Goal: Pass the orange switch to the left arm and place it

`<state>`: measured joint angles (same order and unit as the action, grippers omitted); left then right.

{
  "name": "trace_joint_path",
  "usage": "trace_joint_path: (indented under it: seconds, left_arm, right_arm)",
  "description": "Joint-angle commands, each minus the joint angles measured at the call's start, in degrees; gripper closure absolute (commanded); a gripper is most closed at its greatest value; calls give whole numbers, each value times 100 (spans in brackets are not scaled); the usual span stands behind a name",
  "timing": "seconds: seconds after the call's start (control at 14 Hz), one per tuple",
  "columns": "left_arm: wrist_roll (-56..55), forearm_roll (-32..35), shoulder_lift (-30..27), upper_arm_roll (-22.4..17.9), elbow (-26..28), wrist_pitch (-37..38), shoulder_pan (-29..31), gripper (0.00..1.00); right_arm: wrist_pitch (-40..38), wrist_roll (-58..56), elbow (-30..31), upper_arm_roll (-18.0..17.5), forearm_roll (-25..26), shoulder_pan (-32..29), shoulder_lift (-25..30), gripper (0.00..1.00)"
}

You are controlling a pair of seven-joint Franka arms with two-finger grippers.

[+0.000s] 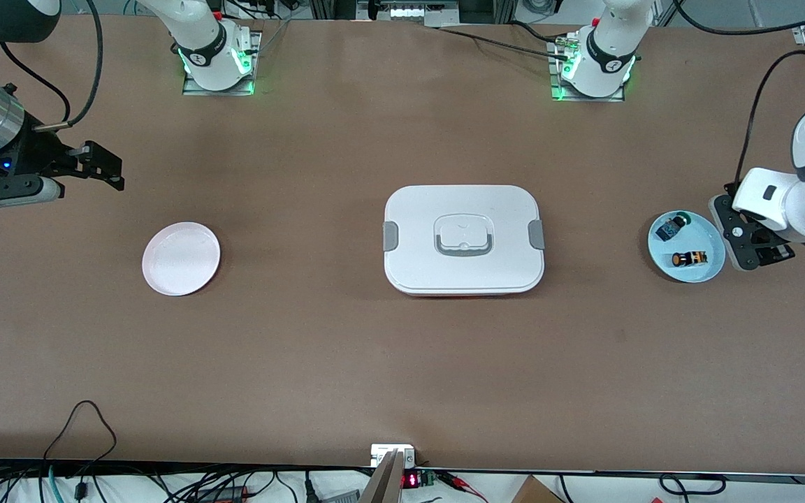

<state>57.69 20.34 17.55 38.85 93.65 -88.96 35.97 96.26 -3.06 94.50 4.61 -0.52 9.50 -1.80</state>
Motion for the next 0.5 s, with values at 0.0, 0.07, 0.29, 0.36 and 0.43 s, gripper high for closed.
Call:
trace_joint_path:
  seconds: [0.0,0.07,0.29,0.36,0.43]
  left_arm:
    - [-1606,32,143,551,-522,834,16,0]
    - [-2247,14,143,718,-610,1045,16,0]
    - [-3971,-494,152,905,-944,1267,-37,0]
    - [-4202,-609,152,896,-1014,1267,-63,0]
    - [-4274,-723,187,905,-1137,1267,-72,0]
  right_arm:
    - [-107,95,-133,13,96,61,-40,0]
    - [-90,87,-133,13,96,52,-40,0]
    - [-89,87,-133,13,96,61,-40,0]
    - [-89,87,-133,13,96,52,-40,0]
    - [-89,69,-133,13,96,52,-40,0]
